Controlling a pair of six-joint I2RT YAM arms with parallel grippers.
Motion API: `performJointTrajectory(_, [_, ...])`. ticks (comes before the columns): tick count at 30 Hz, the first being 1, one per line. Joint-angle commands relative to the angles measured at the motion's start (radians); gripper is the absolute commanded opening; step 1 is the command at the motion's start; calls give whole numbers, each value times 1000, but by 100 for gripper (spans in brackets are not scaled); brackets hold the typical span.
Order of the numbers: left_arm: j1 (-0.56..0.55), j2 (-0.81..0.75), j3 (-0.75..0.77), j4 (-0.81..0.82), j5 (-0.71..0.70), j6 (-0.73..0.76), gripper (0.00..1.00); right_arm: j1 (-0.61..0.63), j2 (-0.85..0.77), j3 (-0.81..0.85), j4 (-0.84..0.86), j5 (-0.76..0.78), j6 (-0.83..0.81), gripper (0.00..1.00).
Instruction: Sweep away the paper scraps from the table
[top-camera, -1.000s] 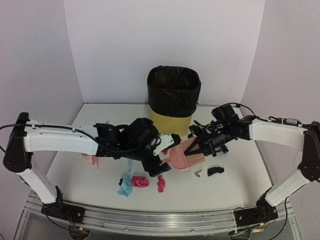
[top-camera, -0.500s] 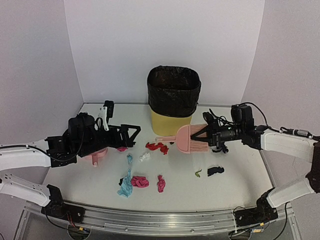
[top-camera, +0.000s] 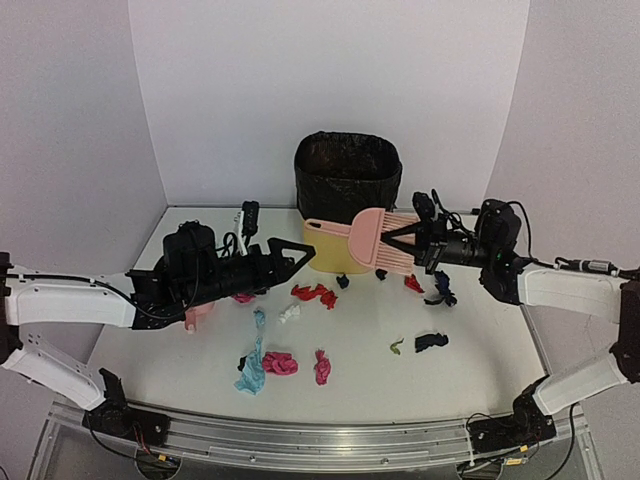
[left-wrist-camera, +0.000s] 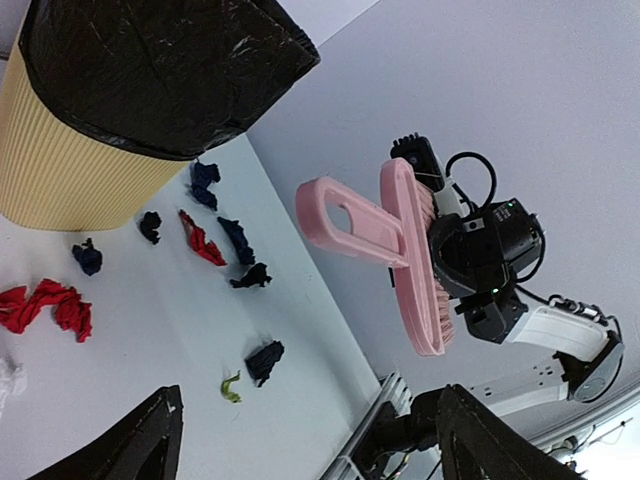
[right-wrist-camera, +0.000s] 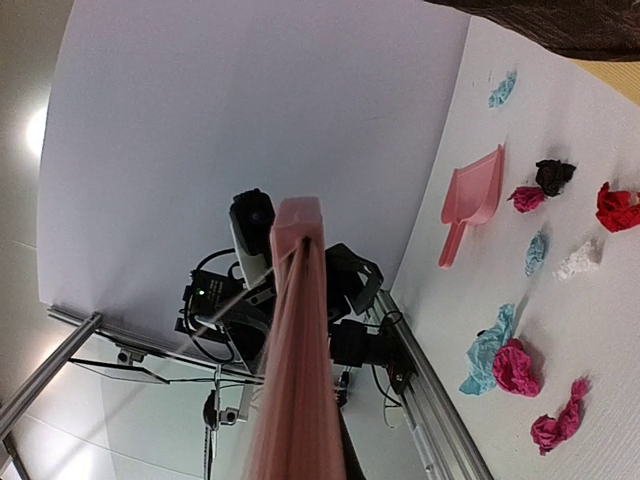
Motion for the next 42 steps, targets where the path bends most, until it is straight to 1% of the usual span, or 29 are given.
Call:
performJointTrajectory(1, [0,45,46,217,51,-57,84,6,1,10,133,-29,70,0])
performJointTrajectory(5, [0,97,60,291,37,-73,82,14,9,10,144,-46,89,0])
performJointTrajectory(8, [0,132,46,395,33,-92,81,15,7,5,150,-51,98,0])
performJointTrajectory(12, [0,181,18,565,23,-137,72,16,6,6,167,-62,109,0])
performJointTrajectory(15, [0,220,1,690,28,-160,63,16,0,8,172,-68,110,0])
performJointTrajectory(17, [0,242,1,744,25,-172,58,16,-3,7,173,-73,112,0])
performJointTrajectory(20, [2,267,32,753,54,-172,47,16,-3,3,174,-71,114,0])
performJointTrajectory(22, [2,276,47,757,72,-170,37,17,-2,3,176,-69,117,0])
performJointTrajectory(27, [2,297,19,847,63,-197,25,17,-20,-9,179,-52,108,0])
performJointTrajectory(33, [4,329,9,910,59,-235,20,17,-23,-11,180,-60,105,0])
performJointTrajectory(36, [8,343,10,927,63,-251,14,16,-20,-15,180,-65,110,0])
performJointTrajectory(38, [11,347,11,924,62,-261,4,17,-20,-18,180,-67,109,0])
performJointTrajectory(39, [13,348,12,918,59,-267,1,17,-19,-18,180,-69,109,0])
performJointTrajectory(42, [15,350,13,903,53,-276,0,16,-15,-21,178,-77,107,0])
